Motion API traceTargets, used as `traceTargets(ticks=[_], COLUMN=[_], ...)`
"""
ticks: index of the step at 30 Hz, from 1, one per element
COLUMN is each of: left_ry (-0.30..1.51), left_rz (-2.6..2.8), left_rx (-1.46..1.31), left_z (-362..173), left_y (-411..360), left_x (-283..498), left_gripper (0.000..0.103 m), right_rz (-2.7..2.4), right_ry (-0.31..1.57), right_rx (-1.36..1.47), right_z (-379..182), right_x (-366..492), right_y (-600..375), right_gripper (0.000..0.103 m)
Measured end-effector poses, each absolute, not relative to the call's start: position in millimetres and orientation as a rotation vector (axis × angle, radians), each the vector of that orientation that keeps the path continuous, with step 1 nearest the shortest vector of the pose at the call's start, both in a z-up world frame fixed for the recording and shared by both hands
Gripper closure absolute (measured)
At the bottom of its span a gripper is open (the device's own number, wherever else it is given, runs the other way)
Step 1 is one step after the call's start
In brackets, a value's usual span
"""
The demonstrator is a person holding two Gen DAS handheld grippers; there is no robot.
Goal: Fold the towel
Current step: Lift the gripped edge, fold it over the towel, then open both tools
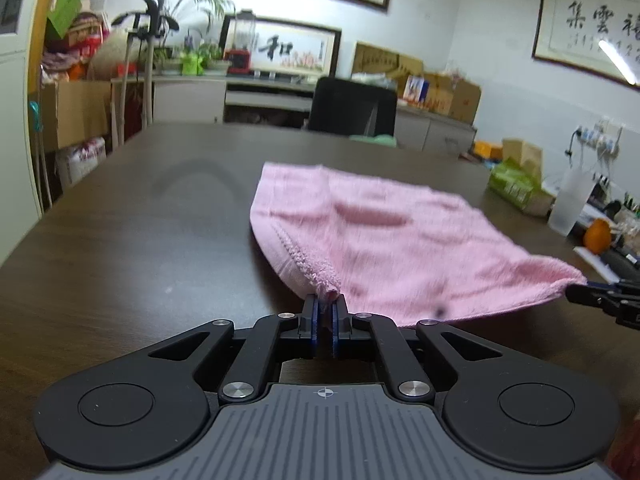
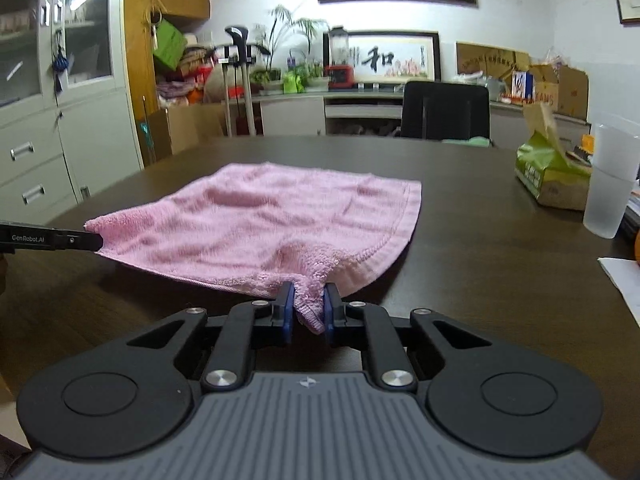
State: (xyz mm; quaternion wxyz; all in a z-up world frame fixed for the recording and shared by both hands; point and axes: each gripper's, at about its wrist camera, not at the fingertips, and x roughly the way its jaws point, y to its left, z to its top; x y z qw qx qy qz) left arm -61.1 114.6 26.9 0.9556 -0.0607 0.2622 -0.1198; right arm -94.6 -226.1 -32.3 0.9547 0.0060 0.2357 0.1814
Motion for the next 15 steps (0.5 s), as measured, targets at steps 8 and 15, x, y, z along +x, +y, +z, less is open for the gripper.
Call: traceTargets(ticks=[8, 15], left_ry=[0.391, 0.414], left_rz=[-0.267, -0.245], left_rx=[-0.11, -0.101], left_z=[66.6, 77.6], left_y=[111.2, 97.7], left_x=[-92.1, -51.4], left_gripper=[0.097, 0.097], right_rz=[0.358, 0.345], right_ry=[0.347, 0.314], right_rx=[0.063, 0.096], right_z=[-3.8, 18.4], right_x=[-126.8, -102.4], right_y=[-239.1, -248.1], right_gripper=[0.088, 0.088])
